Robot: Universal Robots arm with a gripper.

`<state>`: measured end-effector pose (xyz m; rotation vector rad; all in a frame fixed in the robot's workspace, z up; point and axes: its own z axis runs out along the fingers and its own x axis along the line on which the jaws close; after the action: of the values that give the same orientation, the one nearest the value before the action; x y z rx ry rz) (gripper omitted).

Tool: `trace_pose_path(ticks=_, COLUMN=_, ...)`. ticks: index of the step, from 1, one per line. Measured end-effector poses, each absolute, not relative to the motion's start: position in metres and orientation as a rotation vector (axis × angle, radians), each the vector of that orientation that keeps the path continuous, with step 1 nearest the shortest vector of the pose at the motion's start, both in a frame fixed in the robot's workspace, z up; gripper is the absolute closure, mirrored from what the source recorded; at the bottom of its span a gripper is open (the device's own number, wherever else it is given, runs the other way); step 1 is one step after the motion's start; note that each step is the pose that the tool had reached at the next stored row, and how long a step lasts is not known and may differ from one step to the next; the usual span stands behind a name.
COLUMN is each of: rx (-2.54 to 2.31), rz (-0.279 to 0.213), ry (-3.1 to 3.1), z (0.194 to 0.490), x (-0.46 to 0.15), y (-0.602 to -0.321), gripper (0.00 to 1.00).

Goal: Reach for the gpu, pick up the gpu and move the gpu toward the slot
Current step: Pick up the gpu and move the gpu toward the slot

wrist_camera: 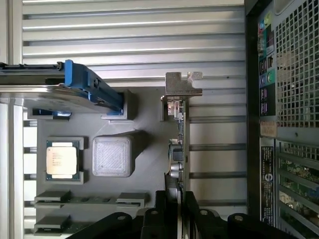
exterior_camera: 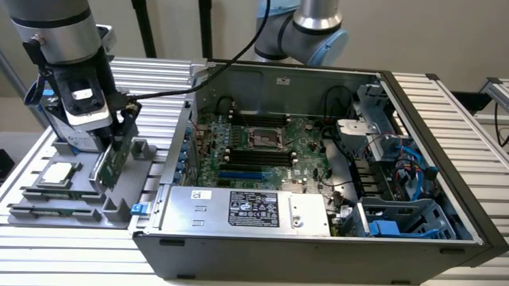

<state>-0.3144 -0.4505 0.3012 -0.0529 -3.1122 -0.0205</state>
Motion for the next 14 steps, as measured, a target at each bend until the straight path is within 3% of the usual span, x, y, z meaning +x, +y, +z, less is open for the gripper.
trace_pose_path(ticks=14, rx=-0.051, rz=-0.031, ry=-3.105, z=0.365, x=-0.296, y=-0.451, gripper=0.74)
